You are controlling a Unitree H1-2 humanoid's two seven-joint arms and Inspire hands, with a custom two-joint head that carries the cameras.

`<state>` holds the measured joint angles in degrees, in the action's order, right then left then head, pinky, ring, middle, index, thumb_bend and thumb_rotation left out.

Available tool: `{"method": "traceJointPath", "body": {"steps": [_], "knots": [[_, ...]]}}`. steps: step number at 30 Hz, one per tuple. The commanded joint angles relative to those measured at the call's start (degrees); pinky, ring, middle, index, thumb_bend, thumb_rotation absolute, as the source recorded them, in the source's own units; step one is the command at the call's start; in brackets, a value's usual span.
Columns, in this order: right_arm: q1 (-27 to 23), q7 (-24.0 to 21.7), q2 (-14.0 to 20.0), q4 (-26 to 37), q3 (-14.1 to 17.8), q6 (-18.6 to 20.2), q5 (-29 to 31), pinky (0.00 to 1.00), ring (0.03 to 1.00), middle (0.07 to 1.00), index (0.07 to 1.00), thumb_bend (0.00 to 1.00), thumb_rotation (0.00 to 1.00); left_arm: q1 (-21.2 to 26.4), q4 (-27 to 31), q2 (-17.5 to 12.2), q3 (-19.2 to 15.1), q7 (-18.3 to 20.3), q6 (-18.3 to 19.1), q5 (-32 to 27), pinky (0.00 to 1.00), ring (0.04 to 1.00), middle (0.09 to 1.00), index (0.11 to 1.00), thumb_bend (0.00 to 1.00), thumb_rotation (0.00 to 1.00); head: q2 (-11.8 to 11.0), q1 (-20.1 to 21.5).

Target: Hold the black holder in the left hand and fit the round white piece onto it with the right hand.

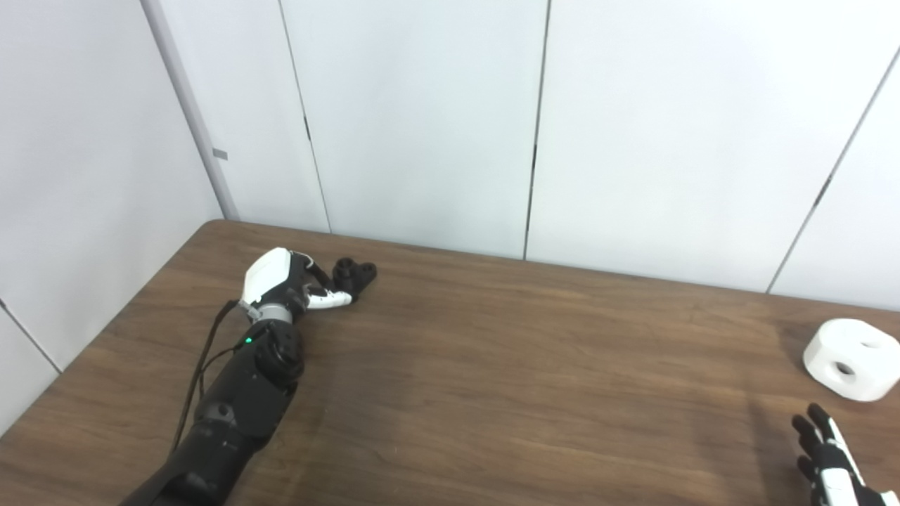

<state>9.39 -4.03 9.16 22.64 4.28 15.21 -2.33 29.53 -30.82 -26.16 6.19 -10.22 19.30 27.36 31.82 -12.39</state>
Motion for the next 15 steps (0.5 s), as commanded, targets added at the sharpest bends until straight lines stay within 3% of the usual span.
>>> {"method": "traceJointPath", "body": {"steps": [1,9,15], "knots": [[-1.4,0.7,-0.4,1.9,0.0,-1.6,-0.1,1.00,1.000,0.969,1.000,0.54,1.00,0.3,3.0,-0.8,0.7,1.9,-0.9,0.1,1.00,0.911,0.800,0.485,0.52,0.05,0.1,0.1],[-1.5,0.9,-0.7,1.1,-0.2,-2.5,-0.8,1.00,1.000,0.969,1.000,0.53,1.00,-3.3,13.0,0.1,2.6,6.3,0.7,1.1,0.99,0.938,0.809,0.486,0.52,0.05,0.5,1.2],[-1.6,1.0,-1.0,0.4,-0.3,-2.7,-1.2,1.00,1.000,0.965,1.000,0.53,1.00,-5.7,19.6,0.0,4.2,9.3,-0.6,2.0,1.00,0.927,0.811,0.486,0.52,0.05,0.5,1.6]]}}
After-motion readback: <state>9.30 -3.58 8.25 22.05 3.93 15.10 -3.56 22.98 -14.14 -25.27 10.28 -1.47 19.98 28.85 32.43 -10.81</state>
